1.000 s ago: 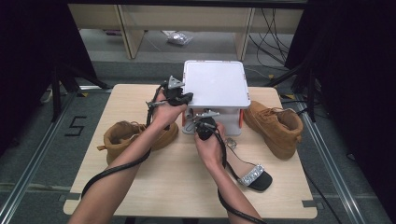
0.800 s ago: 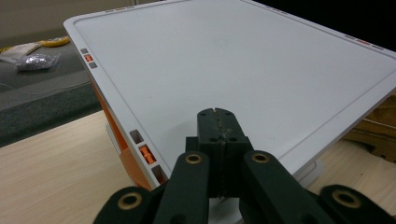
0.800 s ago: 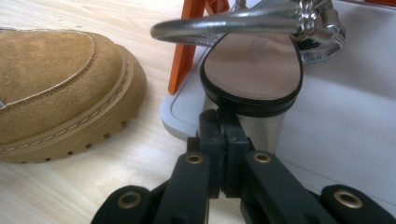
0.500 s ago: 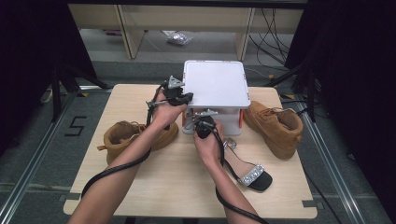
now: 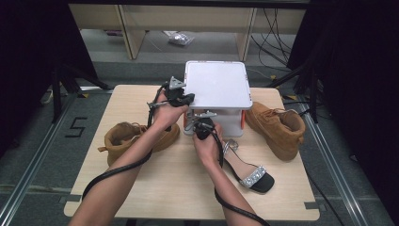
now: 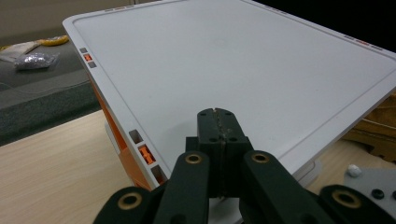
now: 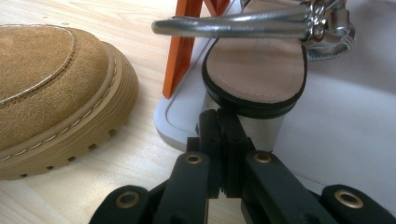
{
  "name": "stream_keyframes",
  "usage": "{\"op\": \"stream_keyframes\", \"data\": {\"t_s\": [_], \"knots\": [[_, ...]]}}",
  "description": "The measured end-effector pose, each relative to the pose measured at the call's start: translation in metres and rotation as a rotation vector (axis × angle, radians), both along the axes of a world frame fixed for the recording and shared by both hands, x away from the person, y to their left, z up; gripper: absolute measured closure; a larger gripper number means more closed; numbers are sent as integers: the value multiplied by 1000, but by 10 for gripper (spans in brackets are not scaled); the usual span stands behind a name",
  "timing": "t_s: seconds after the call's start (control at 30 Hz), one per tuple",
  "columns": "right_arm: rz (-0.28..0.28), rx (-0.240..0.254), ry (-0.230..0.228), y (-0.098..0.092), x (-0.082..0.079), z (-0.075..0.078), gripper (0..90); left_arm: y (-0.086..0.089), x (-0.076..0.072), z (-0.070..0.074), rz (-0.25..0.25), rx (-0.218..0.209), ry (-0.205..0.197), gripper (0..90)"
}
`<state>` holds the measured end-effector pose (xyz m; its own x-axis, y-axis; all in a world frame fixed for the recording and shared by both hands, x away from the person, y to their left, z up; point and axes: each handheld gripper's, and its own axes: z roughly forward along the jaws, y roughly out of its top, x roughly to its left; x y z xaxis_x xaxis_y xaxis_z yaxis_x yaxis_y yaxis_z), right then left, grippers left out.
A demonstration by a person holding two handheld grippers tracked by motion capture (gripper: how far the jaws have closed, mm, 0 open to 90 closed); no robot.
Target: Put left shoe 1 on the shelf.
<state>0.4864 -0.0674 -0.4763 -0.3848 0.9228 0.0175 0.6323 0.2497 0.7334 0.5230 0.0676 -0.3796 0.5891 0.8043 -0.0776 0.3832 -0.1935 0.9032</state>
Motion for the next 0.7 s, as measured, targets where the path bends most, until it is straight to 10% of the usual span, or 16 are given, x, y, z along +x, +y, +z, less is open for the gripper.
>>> {"op": "stream_keyframes", "data": {"t_s": [0.37,0.7], "knots": [[23,11,18,2,2,-4,861,0,0,0,2,0,1,900],[45,42,42,-7,-12,6,639,0,0,0,2,-2,2,899]]}}
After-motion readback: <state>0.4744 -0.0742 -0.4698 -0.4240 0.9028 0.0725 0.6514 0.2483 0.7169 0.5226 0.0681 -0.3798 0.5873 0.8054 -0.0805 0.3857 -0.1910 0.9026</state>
